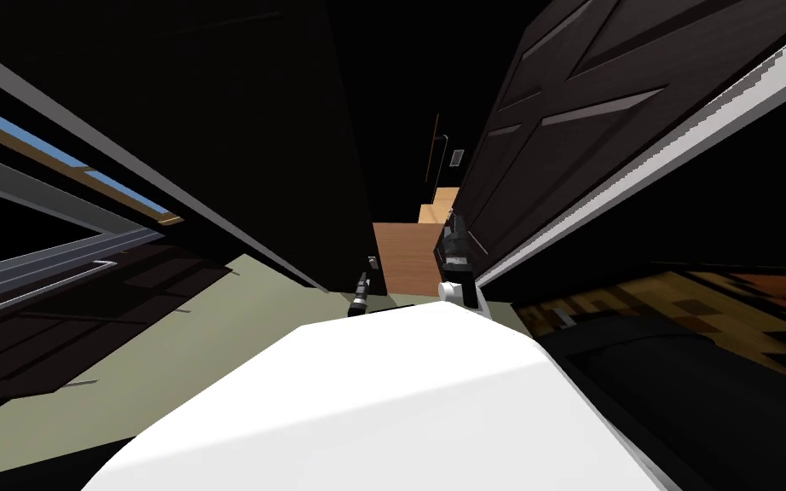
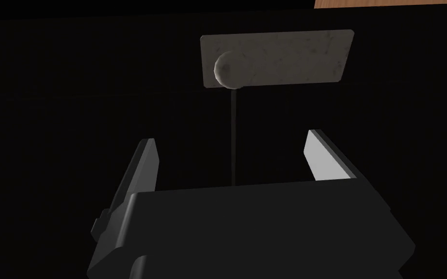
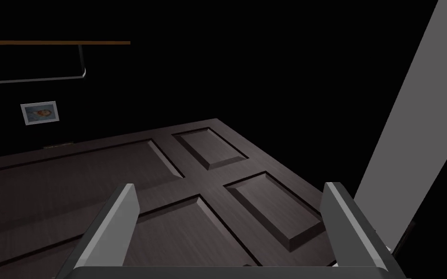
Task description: Push the door open
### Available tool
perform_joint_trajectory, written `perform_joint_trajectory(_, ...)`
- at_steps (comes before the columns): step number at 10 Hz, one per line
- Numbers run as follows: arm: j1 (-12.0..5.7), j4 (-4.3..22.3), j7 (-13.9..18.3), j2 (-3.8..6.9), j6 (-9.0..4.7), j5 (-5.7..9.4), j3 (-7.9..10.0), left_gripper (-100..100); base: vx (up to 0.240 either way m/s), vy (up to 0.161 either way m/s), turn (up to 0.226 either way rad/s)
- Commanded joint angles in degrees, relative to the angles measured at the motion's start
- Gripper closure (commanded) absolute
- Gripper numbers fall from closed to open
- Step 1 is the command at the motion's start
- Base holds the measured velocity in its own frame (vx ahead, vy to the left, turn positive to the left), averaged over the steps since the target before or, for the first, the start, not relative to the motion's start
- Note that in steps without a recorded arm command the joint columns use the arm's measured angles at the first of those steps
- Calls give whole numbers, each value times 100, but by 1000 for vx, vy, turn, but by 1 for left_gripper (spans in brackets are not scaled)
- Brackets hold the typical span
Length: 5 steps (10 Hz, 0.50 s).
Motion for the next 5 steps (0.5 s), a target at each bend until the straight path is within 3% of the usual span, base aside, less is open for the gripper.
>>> perform_joint_trajectory(1,-49,84,-2,5,-32,9,30,-100,187,-45,-18)
perform_joint_trajectory(5,-162,272,-6,-64,-89,32,110,-100,201,-44,-28)
